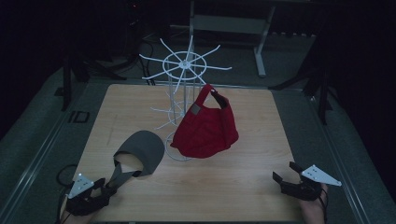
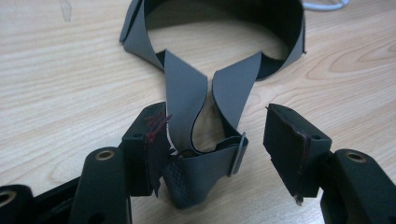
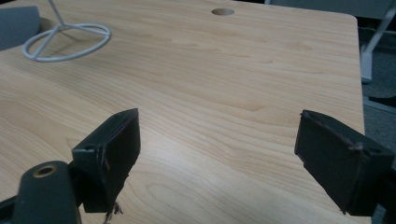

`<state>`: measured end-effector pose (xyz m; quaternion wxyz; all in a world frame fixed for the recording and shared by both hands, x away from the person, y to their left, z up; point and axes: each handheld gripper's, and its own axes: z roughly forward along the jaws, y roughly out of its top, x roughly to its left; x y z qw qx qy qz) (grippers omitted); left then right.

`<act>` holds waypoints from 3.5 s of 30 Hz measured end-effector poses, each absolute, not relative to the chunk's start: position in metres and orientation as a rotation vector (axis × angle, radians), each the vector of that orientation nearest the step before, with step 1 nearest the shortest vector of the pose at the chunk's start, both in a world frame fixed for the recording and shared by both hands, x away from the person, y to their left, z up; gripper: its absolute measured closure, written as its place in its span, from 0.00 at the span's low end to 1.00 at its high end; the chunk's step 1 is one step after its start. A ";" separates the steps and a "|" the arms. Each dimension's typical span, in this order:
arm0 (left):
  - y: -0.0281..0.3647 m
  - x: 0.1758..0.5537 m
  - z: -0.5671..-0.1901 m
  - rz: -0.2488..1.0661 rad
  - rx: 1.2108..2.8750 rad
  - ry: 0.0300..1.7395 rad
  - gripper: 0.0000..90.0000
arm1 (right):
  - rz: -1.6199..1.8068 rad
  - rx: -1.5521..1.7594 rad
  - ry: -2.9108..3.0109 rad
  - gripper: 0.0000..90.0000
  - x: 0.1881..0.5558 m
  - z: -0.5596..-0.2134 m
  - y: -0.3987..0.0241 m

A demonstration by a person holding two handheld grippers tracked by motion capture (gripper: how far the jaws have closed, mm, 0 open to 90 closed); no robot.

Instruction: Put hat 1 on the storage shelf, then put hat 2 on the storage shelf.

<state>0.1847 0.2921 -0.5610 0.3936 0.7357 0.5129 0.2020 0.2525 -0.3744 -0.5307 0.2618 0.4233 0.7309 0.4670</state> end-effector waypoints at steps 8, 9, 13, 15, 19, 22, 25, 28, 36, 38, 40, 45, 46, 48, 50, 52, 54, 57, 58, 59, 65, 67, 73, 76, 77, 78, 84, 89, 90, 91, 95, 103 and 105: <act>0.285 0.194 -0.568 0.481 1.941 1.326 0.49 | 1.251 1.174 1.991 0.16 0.253 -0.540 -0.376; 0.285 0.194 -0.568 0.481 1.941 1.326 0.49 | 1.251 1.174 1.991 0.16 0.253 -0.540 -0.376; 0.281 0.197 -0.567 0.520 1.957 1.359 0.61 | 1.250 1.181 1.989 0.16 0.254 -0.540 -0.375; 0.281 0.197 -0.566 0.546 1.965 1.367 0.73 | 1.249 1.180 1.987 0.16 0.254 -0.539 -0.375; 0.277 0.196 -0.565 0.597 2.014 1.332 0.91 | 1.249 1.181 1.986 0.16 0.254 -0.540 -0.375; 0.277 0.195 -0.565 0.593 2.006 1.320 0.93 | 1.260 1.182 1.985 0.16 0.254 -0.539 -0.376; 0.282 0.193 -0.551 0.636 1.929 1.294 0.94 | 1.272 1.188 1.970 0.16 0.254 -0.538 -0.377; 0.285 0.192 -0.540 0.653 1.886 1.264 0.94 | 1.273 1.201 1.965 0.16 0.254 -0.538 -0.379; 0.283 0.200 -0.497 0.730 1.808 1.166 0.94 | 1.272 1.215 1.950 0.16 0.254 -0.541 -0.379; 0.280 0.205 -0.482 0.755 1.799 1.129 0.94 | 1.254 1.232 1.925 0.16 0.254 -0.542 -0.380; 0.278 0.209 -0.468 0.769 1.794 1.096 0.94 | 1.258 1.259 1.896 0.16 0.254 -0.544 -0.383; 0.271 0.216 -0.440 0.803 1.788 1.032 0.94 | 1.248 1.305 1.895 0.16 0.254 -0.552 -0.385; 0.270 0.218 -0.435 0.807 1.779 1.025 0.94 | 1.242 1.311 1.897 0.16 0.255 -0.553 -0.386; 0.269 0.221 -0.427 0.827 1.770 1.009 0.94 | 1.236 1.316 1.900 0.16 0.255 -0.556 -0.386; 0.268 0.224 -0.421 0.832 1.754 0.992 0.94 | 1.231 1.318 1.897 0.16 0.255 -0.556 -0.386; 0.267 0.225 -0.419 0.842 1.745 0.990 0.94 | 1.226 1.313 1.892 0.16 0.255 -0.556 -0.386; 0.267 0.230 -0.413 0.842 1.732 0.982 0.94 | 1.212 1.314 1.885 0.16 0.254 -0.556 -0.385; 0.267 0.230 -0.406 0.848 1.731 0.963 0.94 | 1.194 1.314 1.885 0.16 0.254 -0.556 -0.384; 0.267 0.229 -0.403 0.842 1.736 0.950 0.94 | 1.191 1.312 1.886 0.16 0.254 -0.556 -0.384; 0.266 0.228 -0.401 0.861 1.730 0.940 0.94 | 1.188 1.313 1.887 0.16 0.254 -0.556 -0.384; 0.273 0.221 -0.378 0.875 1.668 0.876 0.94 | 1.205 1.322 1.854 0.16 0.252 -0.556 -0.385; 0.275 0.221 -0.371 0.872 1.654 0.859 0.94 | 1.189 1.330 1.842 0.16 0.252 -0.556 -0.385; 0.272 0.229 -0.342 0.866 1.622 0.808 0.94 | 1.187 1.323 1.845 0.16 0.251 -0.556 -0.385; 0.267 0.235 -0.325 0.887 1.609 0.778 0.94 | 1.189 1.325 1.845 0.16 0.251 -0.556 -0.385; 0.266 0.238 -0.319 0.880 1.606 0.765 0.94 | 1.186 1.332 1.850 0.16 0.251 -0.556 -0.385; 0.264 0.240 -0.313 0.891 1.596 0.759 0.94 | 1.181 1.338 1.855 0.17 0.251 -0.556 -0.385; 0.251 0.253 -0.283 0.883 1.591 0.712 0.94 | 1.163 1.336 1.857 0.17 0.251 -0.556 -0.384; 0.247 0.260 -0.266 0.836 1.572 0.680 0.94 | 1.171 1.334 1.859 0.17 0.251 -0.556 -0.384; 0.247 0.260 -0.266 0.836 1.572 0.680 0.94 | 1.172 1.336 1.857 0.17 0.251 -0.556 -0.384; 0.247 0.262 -0.264 0.822 1.559 0.677 0.94 | 1.170 1.336 1.857 0.17 0.251 -0.556 -0.384; 0.236 0.261 -0.249 0.825 1.565 0.627 0.94 | 1.166 1.330 1.862 0.17 0.251 -0.556 -0.384; 0.209 0.262 -0.231 0.841 1.604 0.560 0.94 | 1.153 1.328 1.870 0.17 0.252 -0.556 -0.383; 0.204 0.262 -0.228 0.835 1.603 0.542 0.94 | 1.149 1.326 1.873 0.17 0.252 -0.556 -0.382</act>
